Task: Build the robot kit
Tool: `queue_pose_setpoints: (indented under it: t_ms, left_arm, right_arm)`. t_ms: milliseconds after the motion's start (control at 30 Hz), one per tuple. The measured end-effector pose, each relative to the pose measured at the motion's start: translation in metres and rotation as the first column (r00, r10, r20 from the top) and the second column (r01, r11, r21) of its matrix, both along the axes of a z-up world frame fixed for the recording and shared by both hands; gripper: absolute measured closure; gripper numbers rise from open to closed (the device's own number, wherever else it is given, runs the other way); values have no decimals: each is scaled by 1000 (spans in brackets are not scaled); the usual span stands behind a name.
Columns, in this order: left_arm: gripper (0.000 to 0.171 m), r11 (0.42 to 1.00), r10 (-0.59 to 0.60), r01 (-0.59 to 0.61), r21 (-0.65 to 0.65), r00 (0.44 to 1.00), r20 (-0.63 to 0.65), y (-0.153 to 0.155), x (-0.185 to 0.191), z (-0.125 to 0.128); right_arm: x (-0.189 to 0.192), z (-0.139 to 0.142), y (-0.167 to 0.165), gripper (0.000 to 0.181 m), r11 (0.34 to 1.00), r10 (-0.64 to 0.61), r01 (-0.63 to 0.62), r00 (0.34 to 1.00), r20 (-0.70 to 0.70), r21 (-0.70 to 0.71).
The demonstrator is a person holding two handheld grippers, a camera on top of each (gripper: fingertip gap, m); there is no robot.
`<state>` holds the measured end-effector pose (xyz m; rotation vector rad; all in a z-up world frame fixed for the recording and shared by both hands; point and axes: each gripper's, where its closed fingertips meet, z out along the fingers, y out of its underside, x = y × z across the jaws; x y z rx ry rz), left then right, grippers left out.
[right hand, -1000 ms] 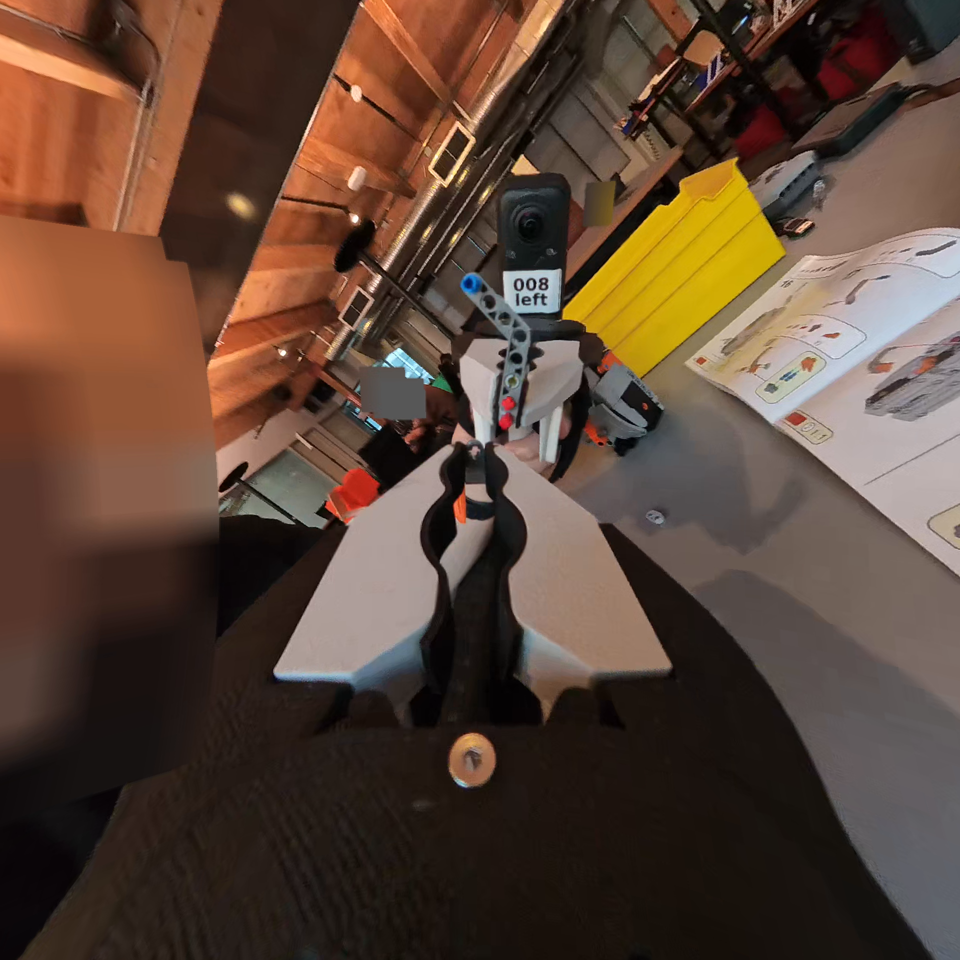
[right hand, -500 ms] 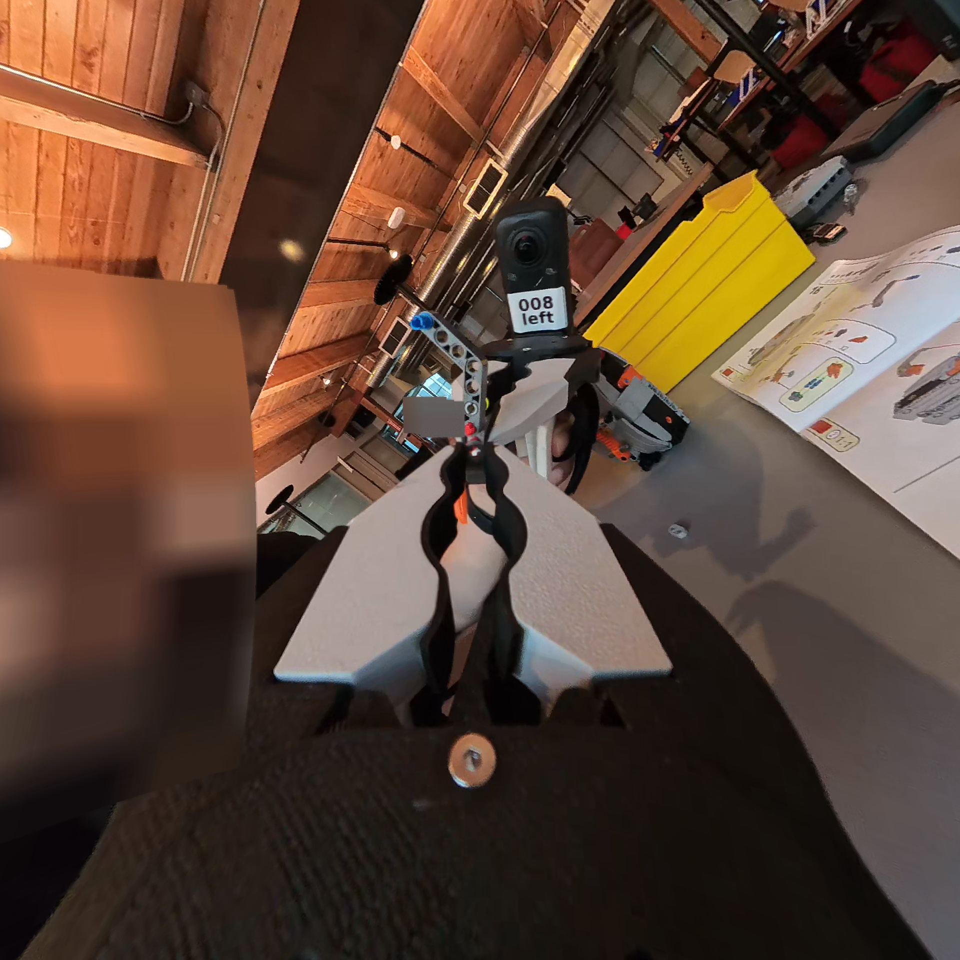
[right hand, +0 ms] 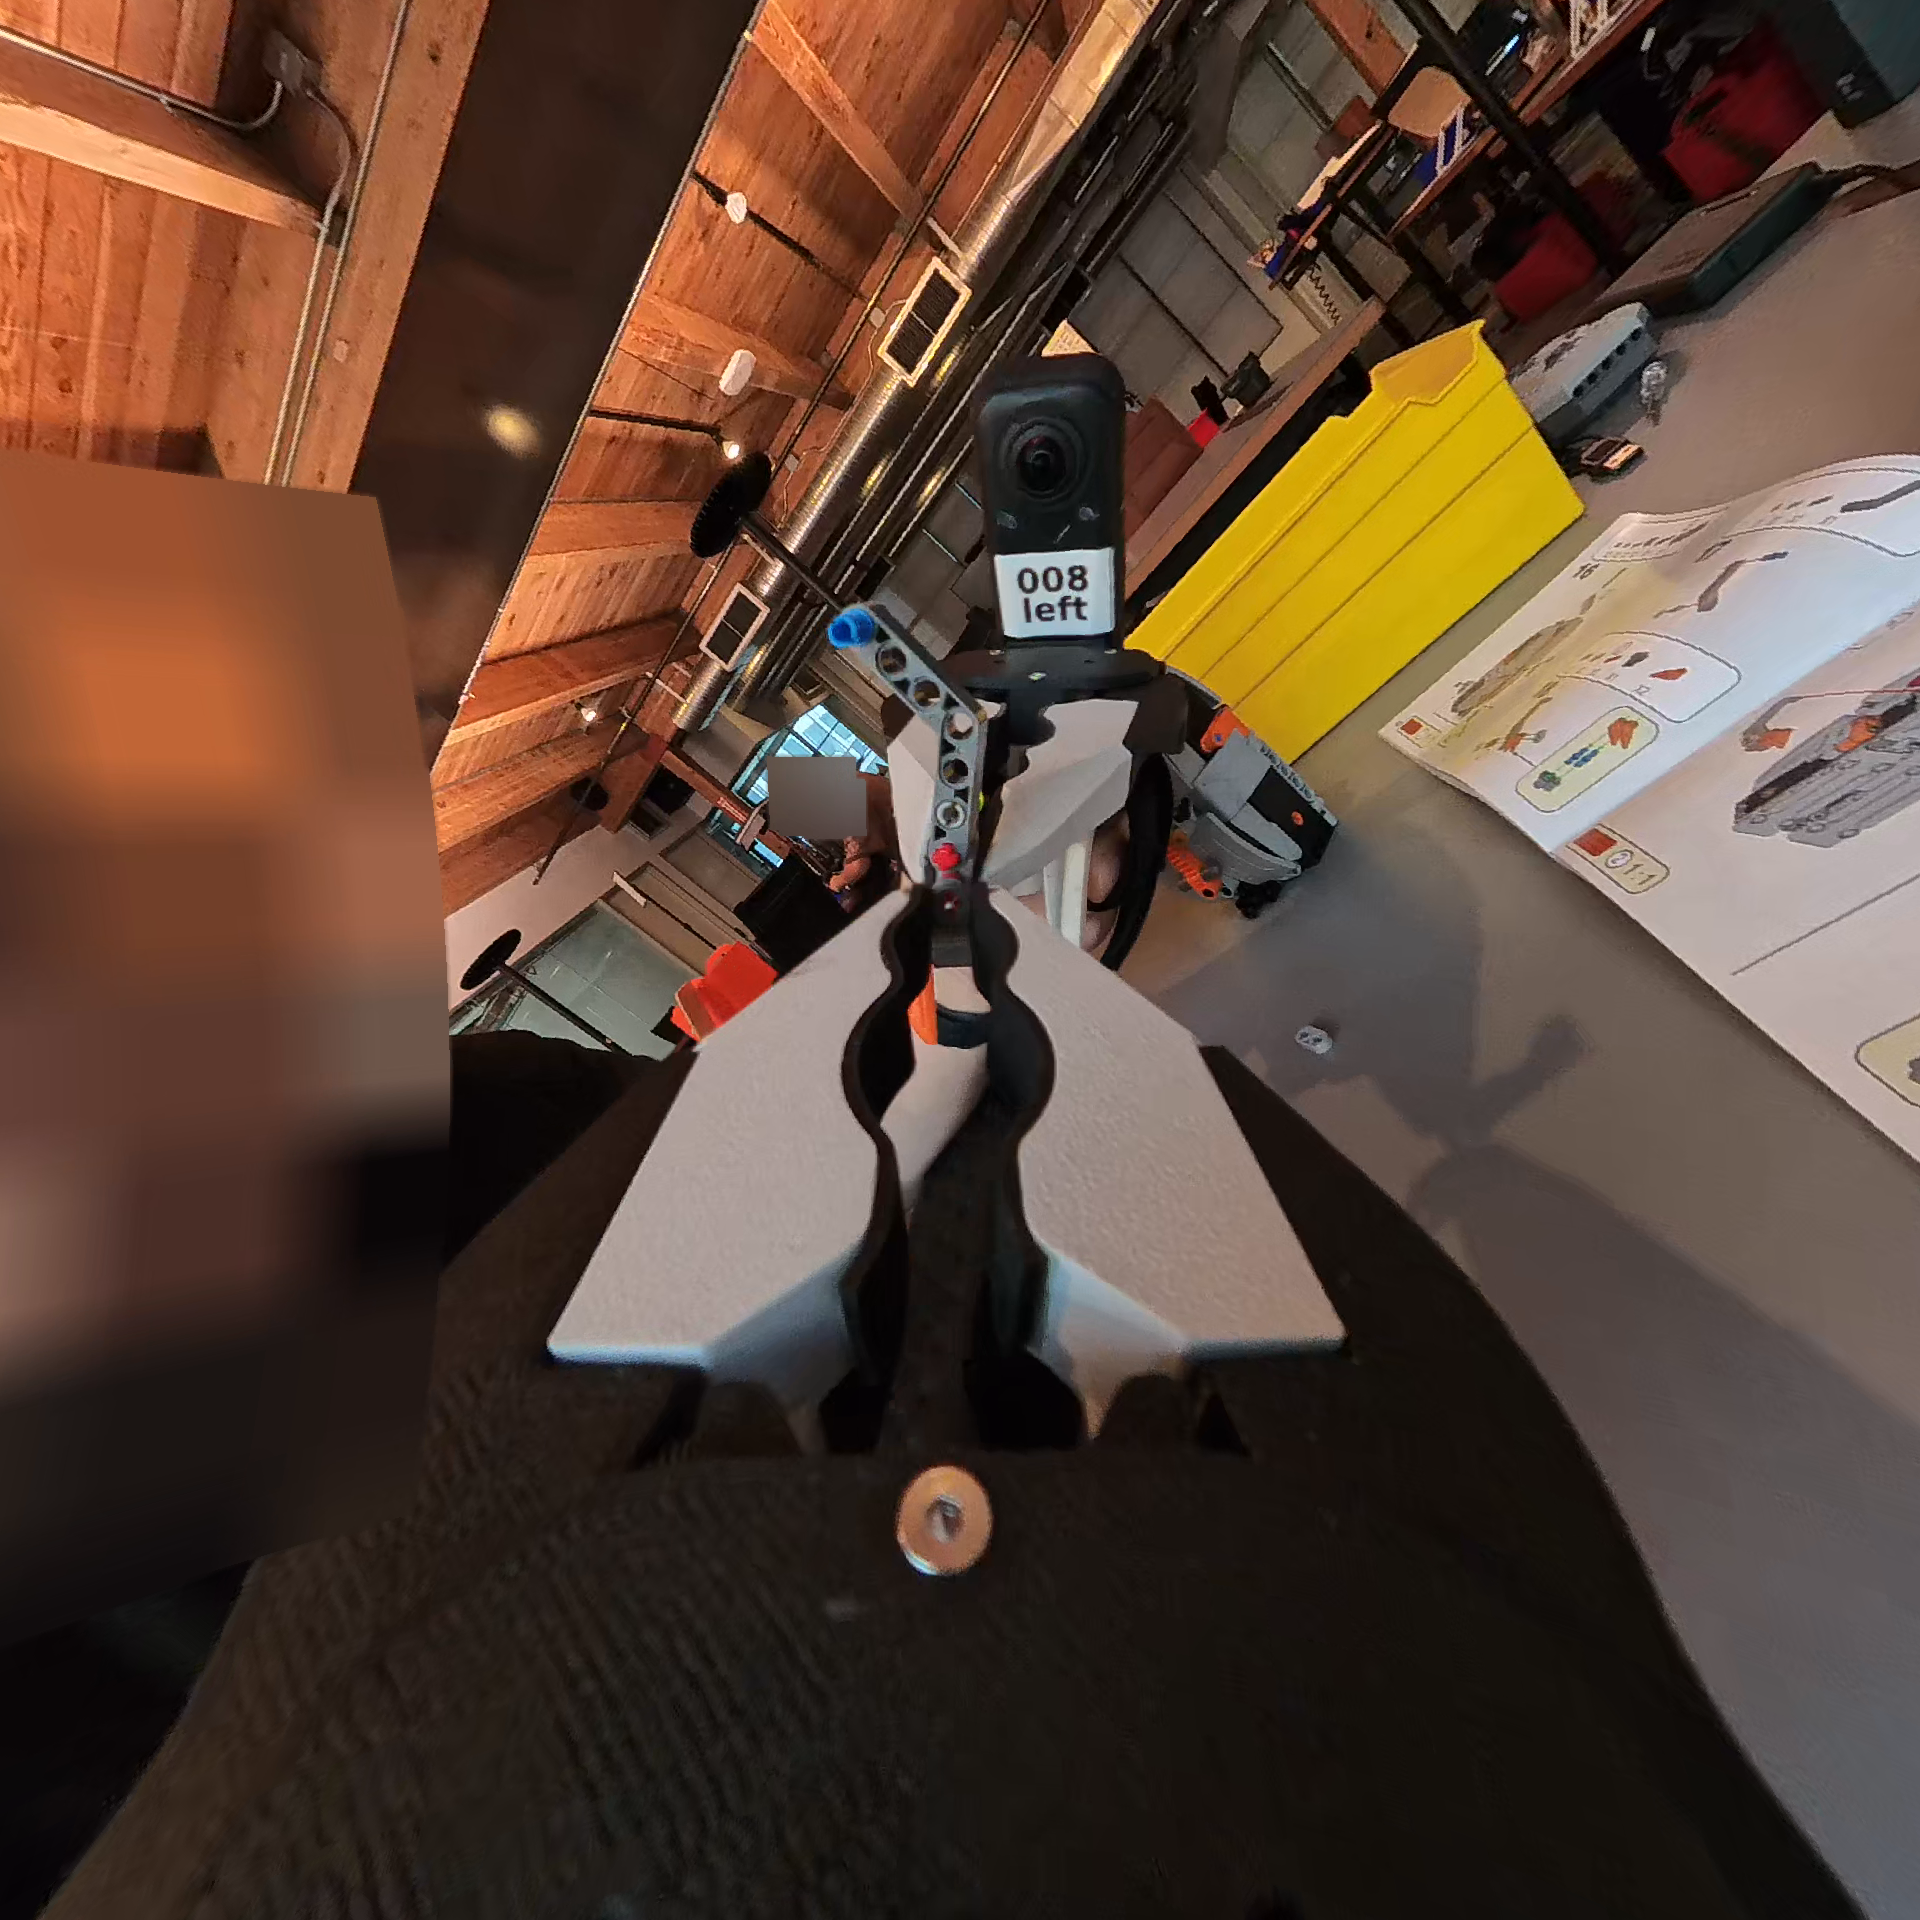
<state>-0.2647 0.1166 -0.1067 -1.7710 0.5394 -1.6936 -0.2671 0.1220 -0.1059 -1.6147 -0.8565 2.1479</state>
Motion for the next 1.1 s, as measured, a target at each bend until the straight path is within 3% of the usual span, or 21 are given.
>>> queue_pose_setpoints:
  t_ms: [333,533,667,800,1100]
  left_arm:
    - [167,998,59,-58,30,997,-40,6,-2,-4]
    - [167,998,63,-60,36,994,-89,6,-2,-10]
    - [166,996,83,-73,59,978,-192,9,-3,-23]
    - [166,998,44,-33,50,970,-240,5,-2,-31]
    - [166,998,-55,60,21,978,-200,-3,3,-34]
  right_arm:
    - [-3,-4,4,175,1000,-31,31,1000,5,-2]
    - [-4,-9,5,175,997,-50,48,998,30,66]
    - [-5,-23,7,175,984,-76,58,992,103,169]
    - [-4,-29,4,175,965,-71,33,988,139,261]
    - [0,-32,-5,175,967,41,-66,994,104,247]
